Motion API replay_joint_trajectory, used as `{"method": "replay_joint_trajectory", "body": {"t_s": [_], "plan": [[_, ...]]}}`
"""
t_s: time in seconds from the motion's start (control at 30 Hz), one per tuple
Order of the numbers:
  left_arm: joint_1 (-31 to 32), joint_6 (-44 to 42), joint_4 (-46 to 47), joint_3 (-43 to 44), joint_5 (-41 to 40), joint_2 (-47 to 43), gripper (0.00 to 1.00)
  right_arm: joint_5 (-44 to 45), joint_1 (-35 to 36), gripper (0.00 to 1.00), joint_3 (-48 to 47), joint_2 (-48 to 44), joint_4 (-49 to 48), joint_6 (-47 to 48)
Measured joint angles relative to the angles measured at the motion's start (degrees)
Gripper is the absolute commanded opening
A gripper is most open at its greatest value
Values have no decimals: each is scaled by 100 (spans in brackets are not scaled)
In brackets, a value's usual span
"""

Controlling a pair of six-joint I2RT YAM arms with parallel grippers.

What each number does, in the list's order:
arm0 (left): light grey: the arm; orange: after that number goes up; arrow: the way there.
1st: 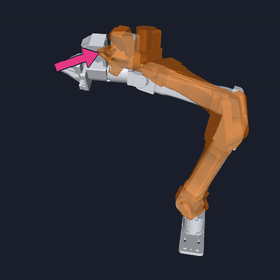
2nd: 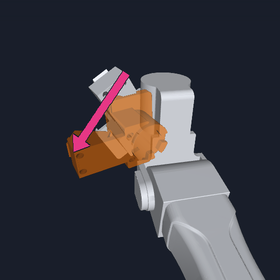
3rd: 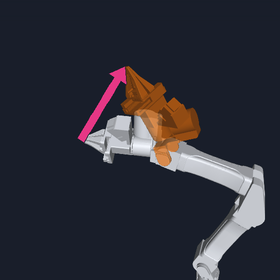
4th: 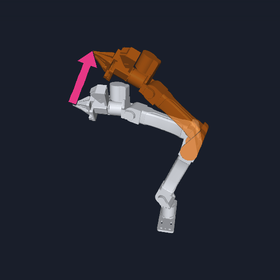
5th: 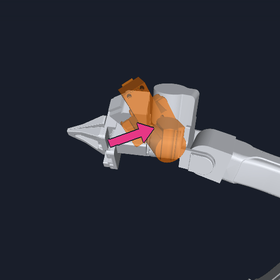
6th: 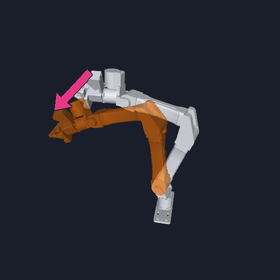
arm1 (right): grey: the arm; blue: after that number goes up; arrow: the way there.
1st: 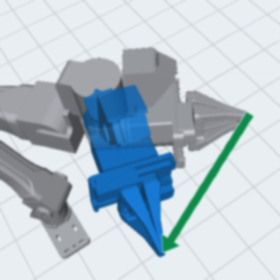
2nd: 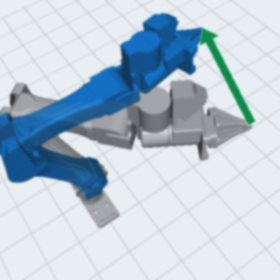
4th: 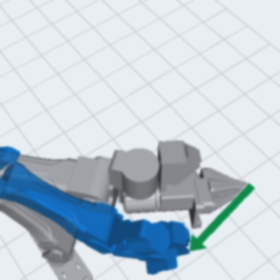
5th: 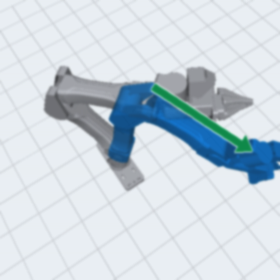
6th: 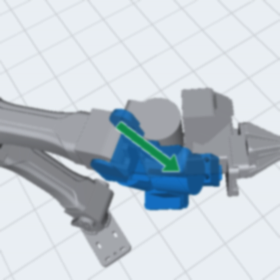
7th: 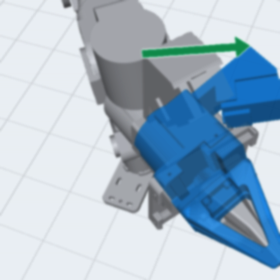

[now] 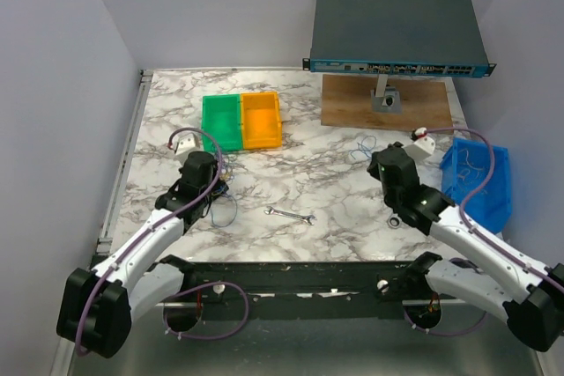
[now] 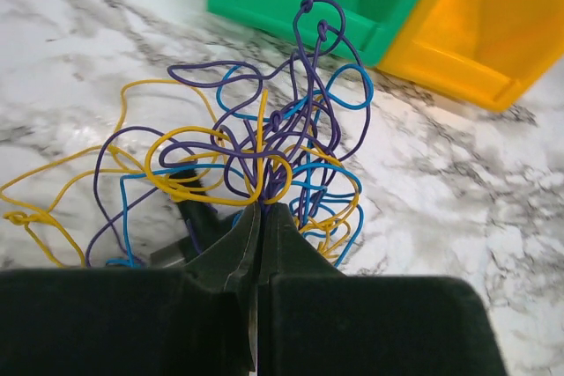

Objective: Untangle the cables

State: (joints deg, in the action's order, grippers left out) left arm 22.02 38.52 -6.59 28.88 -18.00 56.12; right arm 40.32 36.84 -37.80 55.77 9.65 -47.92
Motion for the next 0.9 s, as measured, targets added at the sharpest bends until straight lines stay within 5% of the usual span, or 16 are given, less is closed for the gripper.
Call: {"method": "replay_joint_trajectory", "body": {"t_s": [0.2, 0.7, 0.9], "plan": [[-138, 343, -341, -96, -605, -328, 0, -190, -20, 1, -4, -590, 382, 570], [-138, -275, 348, -380, 66, -599, 0, -4916, -17, 1, -1027, 442, 9, 1672], [-138, -339, 398, -393, 114, -603, 0, -5794, -15, 1, -1886, 811, -181, 1659]]}}
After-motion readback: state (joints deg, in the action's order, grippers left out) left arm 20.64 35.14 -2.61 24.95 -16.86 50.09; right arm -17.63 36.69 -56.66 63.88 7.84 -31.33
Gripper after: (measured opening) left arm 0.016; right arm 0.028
